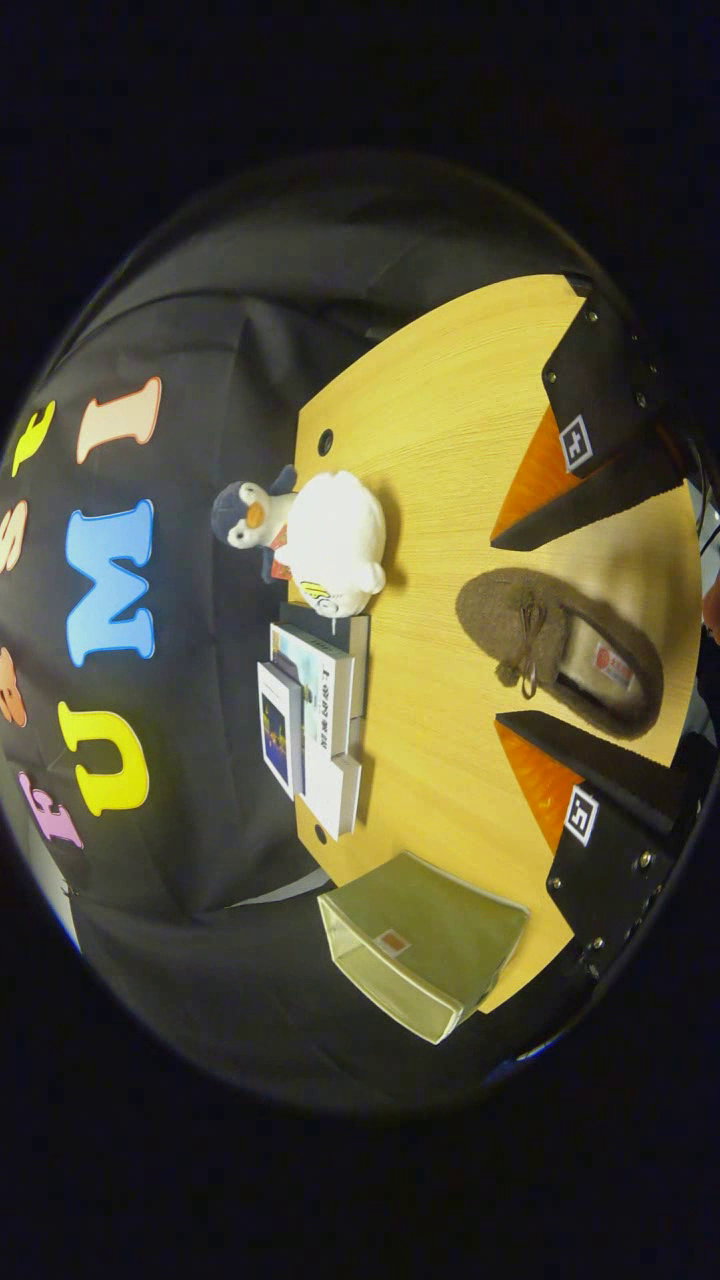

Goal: Open the storage box then place both shoes into the box .Put the left shoe in first, then the right shoe, with the right side of both shoes facing outward in a uniform manner.

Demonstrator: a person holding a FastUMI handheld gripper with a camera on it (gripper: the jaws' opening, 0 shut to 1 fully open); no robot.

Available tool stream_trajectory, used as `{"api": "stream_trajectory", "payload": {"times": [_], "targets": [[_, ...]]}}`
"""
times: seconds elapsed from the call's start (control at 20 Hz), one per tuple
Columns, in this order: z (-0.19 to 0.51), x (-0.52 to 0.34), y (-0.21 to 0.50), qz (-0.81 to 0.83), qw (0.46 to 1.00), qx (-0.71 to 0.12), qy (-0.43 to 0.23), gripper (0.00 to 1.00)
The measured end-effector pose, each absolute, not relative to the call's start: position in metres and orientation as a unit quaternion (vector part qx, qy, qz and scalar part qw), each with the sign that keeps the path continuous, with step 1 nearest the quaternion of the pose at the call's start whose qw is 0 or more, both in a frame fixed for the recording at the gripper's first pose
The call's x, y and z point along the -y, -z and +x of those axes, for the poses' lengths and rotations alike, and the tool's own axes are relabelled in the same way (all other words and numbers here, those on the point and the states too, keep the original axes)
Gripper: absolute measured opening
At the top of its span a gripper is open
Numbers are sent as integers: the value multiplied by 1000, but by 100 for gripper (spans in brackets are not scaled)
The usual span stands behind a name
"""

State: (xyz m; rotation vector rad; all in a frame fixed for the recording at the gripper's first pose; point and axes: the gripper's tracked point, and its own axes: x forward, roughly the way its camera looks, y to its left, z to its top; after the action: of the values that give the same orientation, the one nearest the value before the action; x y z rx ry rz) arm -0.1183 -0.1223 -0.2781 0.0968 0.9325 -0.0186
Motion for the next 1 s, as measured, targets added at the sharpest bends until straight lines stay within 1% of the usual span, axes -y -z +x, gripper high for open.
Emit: {"api": "stream_trajectory", "payload": {"times": [0.2, 0.45, 0.7, 0.75, 0.8, 0.85, 0.95, 1.0], "targets": [[-137, 132, 302, 43, 878, -476, 2, 98], [-155, 124, 335, 41, 854, -518, -23, 98], [-160, 126, 364, 56, 829, -556, -12, 96], [-160, 123, 366, 73, 823, -563, -9, 86], [-160, 115, 369, 98, 817, -568, -18, 85], [-160, 113, 371, 112, 810, -576, -11, 66], [-160, 117, 370, 116, 803, -585, -9, 59], [-157, 122, 371, 120, 804, -582, 5, 42]]}}
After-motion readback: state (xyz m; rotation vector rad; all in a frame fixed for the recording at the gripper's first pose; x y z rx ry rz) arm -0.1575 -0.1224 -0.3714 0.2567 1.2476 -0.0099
